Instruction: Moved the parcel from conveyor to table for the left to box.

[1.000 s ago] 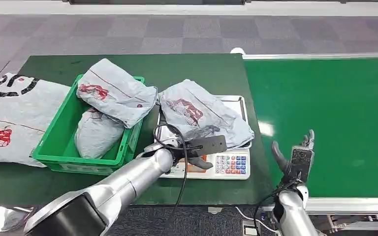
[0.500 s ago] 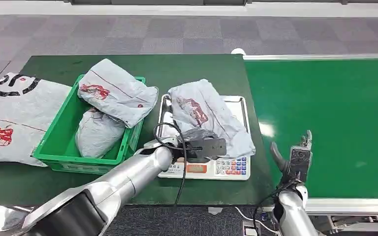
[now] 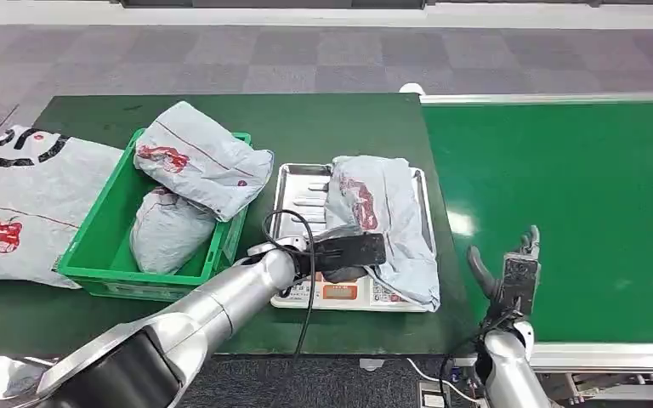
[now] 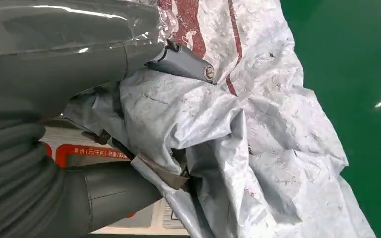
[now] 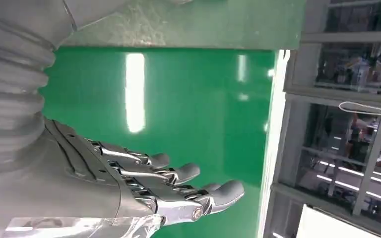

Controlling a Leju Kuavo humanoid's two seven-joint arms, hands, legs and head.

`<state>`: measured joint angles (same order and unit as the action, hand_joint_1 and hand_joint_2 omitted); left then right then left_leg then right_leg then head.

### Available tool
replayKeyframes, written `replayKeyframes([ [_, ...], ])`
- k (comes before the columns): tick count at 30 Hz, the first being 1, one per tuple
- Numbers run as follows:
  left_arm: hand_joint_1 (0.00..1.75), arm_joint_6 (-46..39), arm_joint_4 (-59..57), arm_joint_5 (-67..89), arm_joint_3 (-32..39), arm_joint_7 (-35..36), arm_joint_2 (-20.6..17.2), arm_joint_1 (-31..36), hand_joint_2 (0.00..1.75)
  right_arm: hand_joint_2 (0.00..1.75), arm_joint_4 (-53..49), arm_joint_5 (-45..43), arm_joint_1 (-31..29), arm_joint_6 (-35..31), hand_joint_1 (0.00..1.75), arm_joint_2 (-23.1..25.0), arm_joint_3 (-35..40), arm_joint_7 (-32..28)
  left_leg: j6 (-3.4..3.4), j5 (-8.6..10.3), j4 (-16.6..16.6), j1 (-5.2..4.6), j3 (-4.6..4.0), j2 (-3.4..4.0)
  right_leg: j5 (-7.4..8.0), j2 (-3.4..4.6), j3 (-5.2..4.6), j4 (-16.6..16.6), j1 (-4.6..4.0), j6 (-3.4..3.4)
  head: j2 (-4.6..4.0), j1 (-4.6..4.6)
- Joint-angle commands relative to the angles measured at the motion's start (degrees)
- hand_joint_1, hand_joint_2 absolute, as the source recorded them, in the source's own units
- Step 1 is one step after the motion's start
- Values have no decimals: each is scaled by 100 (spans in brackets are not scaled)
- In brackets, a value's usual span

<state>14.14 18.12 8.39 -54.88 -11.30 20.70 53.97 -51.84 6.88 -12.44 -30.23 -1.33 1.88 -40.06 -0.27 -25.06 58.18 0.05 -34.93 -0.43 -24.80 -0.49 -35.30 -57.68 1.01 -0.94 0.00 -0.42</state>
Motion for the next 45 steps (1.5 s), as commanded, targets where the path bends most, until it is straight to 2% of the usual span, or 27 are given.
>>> replayKeyframes([
  [1,175,139,-163,1,142,9,-70,-97,175,175,325,-7,-172,27,0,25,-198,6,0,-5,-9,1,19,13,-2,12,16,11,-1,3,0,0],
  [18,175,105,-190,-53,187,-48,-70,-120,175,175,367,10,-224,50,0,23,-178,6,1,-7,-16,1,27,18,-1,18,23,19,-2,4,0,0],
  [21,175,-177,-198,-184,385,-645,-70,-108,175,175,405,24,-299,66,0,40,-156,6,0,-8,-16,2,30,25,0,24,25,20,-3,4,0,0],
  [24,175,-1162,-79,-193,737,-1239,-70,-63,175,175,322,16,-243,41,0,50,-180,6,0,-8,-15,3,28,24,0,24,24,19,-4,5,0,0],
  [25,175,-2031,138,-72,886,-1625,-83,-59,175,175,254,17,-192,35,0,50,-190,6,0,-7,-4,1,11,13,-3,12,10,7,-2,3,0,0],
  [27,175,-2604,538,-62,1160,-2257,-135,-96,175,175,241,25,-188,54,0,49,-181,6,1,-5,0,1,1,7,-4,7,1,1,-2,1,0,0],
  [29,175,-2919,1184,4,1485,-2653,-225,-227,175,175,246,-3,-190,34,0,35,-152,6,-1,-9,-1,2,9,20,-3,20,3,4,-3,5,0,0],
  [32,175,-2928,1610,120,1635,-2617,-302,-345,175,175,229,-25,-178,18,0,14,-128,6,-1,-6,-7,4,12,13,-3,13,9,11,-5,6,0,0],
  [33,175,-3648,2330,-263,2027,-2870,-596,-1065,175,175,239,-40,-175,-18,0,-23,-97,6,1,-5,-3,0,5,10,-3,10,1,4,-1,2,0,0],
  [34,175,-3843,4490,-306,2007,-2870,-957,-1398,175,175,232,-135,-171,-43,0,-84,-19,6,0,-7,-6,2,12,17,-3,16,6,8,-3,4,0,0],
  [35,175,-3676,5009,-344,2183,-2870,-1072,-1476,175,175,258,-155,-203,-23,0,-106,17,6,-2,-7,-36,-5,48,43,2,42,30,30,4,6,0,0],
  [36,175,-3628,5110,-276,2270,-2870,-1085,-1532,175,175,273,-160,-225,-16,0,-106,23,6,0,-7,-13,-7,9,29,-2,29,1,7,6,3,0,0],
  [37,175,-3628,5166,-252,2309,-2870,-1094,-1576,175,175,289,-152,-248,-10,0,-97,35,6,-4,-16,-26,0,36,50,-2,50,23,24,-1,10,0,-2],
  [38,175,-3446,5067,-230,2430,-2870,-1024,-1634,175,175,308,-147,-266,-27,0,-83,51,6,-5,-19,-2,-1,18,56,-3,55,-4,0,0,10,0,0],
  [45,175,-3780,5367,125,2375,-2870,-1026,-1767,175,175,337,-152,-281,17,0,-96,122,6,-5,-12,-5,2,7,35,-3,42,-5,6,-3,5,0,0],
])
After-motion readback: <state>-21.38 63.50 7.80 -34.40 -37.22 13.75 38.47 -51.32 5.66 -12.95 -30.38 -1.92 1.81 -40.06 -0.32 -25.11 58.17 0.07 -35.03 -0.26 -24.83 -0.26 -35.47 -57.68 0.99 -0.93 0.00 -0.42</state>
